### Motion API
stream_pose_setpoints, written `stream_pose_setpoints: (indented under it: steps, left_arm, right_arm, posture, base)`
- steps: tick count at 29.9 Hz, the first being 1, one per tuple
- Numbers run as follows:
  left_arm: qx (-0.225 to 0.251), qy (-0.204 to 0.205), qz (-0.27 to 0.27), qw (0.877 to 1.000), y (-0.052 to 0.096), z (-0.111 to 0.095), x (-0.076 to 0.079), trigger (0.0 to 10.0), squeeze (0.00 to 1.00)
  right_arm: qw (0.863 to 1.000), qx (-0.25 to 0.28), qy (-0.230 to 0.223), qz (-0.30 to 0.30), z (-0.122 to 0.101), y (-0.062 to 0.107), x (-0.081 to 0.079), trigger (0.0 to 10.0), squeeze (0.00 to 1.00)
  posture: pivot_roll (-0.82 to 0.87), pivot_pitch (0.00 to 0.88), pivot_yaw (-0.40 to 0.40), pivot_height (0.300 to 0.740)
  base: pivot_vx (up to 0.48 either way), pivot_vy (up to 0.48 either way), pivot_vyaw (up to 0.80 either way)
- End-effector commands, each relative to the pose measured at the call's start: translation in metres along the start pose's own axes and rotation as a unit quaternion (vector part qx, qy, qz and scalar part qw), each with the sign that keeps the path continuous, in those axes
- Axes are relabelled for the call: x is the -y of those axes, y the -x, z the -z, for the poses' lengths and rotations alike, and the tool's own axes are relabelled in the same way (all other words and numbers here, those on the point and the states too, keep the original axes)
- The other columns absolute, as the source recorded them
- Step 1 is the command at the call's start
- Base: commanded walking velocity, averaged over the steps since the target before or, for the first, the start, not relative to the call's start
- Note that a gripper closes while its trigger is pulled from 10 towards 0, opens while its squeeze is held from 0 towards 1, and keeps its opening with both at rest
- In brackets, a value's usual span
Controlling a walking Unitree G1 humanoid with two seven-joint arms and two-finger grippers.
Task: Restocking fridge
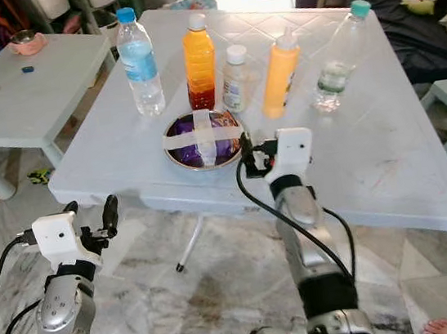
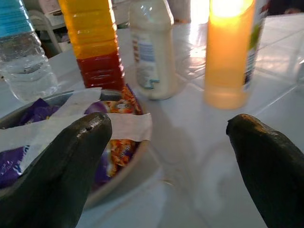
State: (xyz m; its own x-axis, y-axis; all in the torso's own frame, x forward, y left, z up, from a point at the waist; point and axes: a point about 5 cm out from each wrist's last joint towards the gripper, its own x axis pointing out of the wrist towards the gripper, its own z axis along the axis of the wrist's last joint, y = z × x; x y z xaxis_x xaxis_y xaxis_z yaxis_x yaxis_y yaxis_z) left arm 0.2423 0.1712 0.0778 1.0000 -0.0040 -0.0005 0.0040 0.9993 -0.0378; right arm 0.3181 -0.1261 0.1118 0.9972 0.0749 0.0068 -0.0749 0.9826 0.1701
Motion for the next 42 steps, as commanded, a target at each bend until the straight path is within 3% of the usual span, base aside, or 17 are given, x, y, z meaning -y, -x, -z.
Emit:
stream_pose_setpoints:
  steps: [1, 11, 19, 30, 35, 42]
  left_arm:
    - [0.000, -0.003, 0.000, 1.000, 0.000, -0.002, 0.001, 10.0, 0.00]
    - [-0.001, -0.003, -0.001, 1.000, 0.001, -0.002, 0.002, 10.0, 0.00]
    - [-0.003, -0.001, 0.000, 1.000, 0.003, 0.000, 0.004, 10.0, 0.00]
    - [-0.002, 0.000, 0.005, 1.000, 0.001, -0.001, 0.006, 10.0, 0.00]
    - [-0.001, -0.001, 0.003, 1.000, 0.002, -0.001, 0.005, 10.0, 0.00]
    - [-0.001, -0.001, 0.004, 1.000, 0.002, -0.001, 0.006, 10.0, 0.00]
  right_arm:
    - [1.000, -0.006, -0.011, 0.001, 0.000, -0.004, -0.003, 10.0, 0.00]
    - [0.996, -0.047, -0.064, -0.029, 0.008, -0.009, -0.033, 10.0, 0.00]
    - [0.994, -0.085, -0.071, -0.011, 0.017, 0.000, -0.029, 10.0, 0.00]
    - [0.984, -0.158, -0.083, 0.010, 0.031, -0.003, -0.026, 10.0, 0.00]
    - [0.986, -0.140, -0.081, 0.040, 0.020, -0.012, -0.012, 10.0, 0.00]
    - [0.984, -0.128, -0.070, 0.106, 0.008, -0.015, 0.020, 10.0, 0.00]
  posture:
    - [0.09, 0.083, -0.022, 0.740]
    - [0.10, 0.088, -0.032, 0.740]
    - [0.09, 0.094, -0.033, 0.740]
    - [0.10, 0.096, -0.032, 0.740]
    - [0.10, 0.099, -0.033, 0.740]
    - [0.10, 0.102, -0.030, 0.740]
  base:
    - [0.000, 0.000, 0.00]
    - [0.000, 0.000, 0.00]
    - [0.000, 0.000, 0.00]
    - [0.000, 0.000, 0.00]
    - [0.000, 0.000, 0.00]
    - [0.000, 0.000, 0.00]
